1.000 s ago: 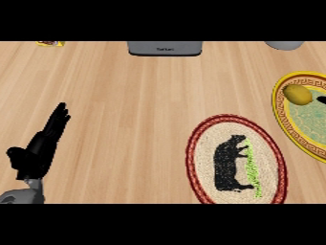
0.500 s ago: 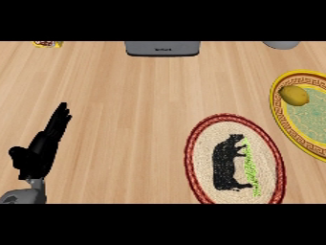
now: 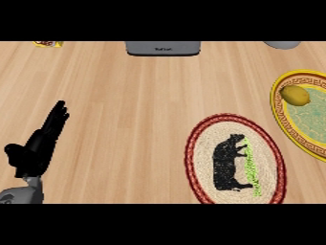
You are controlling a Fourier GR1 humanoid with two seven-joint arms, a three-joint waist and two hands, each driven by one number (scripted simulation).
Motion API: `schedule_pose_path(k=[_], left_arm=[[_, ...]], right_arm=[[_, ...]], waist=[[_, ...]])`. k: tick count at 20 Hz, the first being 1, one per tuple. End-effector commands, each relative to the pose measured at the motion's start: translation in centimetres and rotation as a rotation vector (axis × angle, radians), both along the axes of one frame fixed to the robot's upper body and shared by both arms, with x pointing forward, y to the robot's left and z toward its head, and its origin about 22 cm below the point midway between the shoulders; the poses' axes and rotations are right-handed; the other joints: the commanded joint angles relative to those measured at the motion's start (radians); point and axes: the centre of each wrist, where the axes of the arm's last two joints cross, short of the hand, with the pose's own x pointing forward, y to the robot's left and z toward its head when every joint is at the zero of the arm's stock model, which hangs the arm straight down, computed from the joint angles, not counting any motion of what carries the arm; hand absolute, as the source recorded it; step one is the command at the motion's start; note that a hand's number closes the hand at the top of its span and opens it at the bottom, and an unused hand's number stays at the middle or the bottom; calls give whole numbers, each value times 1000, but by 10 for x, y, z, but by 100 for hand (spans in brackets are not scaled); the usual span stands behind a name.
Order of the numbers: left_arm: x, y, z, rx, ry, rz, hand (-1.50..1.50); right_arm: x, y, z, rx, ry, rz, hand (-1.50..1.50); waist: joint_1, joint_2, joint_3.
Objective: Pick the lemon from the placemat and place it in the plate
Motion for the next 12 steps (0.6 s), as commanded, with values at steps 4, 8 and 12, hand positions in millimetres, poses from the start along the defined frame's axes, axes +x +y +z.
schedule_pose_path(k=[4, 8, 12], left_arm=[[10, -22, 10, -4, -9, -4, 0], [-8, -9, -1, -1, 2, -12, 0], [4, -24, -2, -1, 7, -22, 0]], right_arm=[[-49, -23, -6, -23, 13, 52, -150], [-84, -18, -37, -73, 36, 90, -150], [-71, -20, -28, -92, 47, 55, -150]], waist=[[10, 1, 2], [9, 0, 2], [13, 3, 4]])
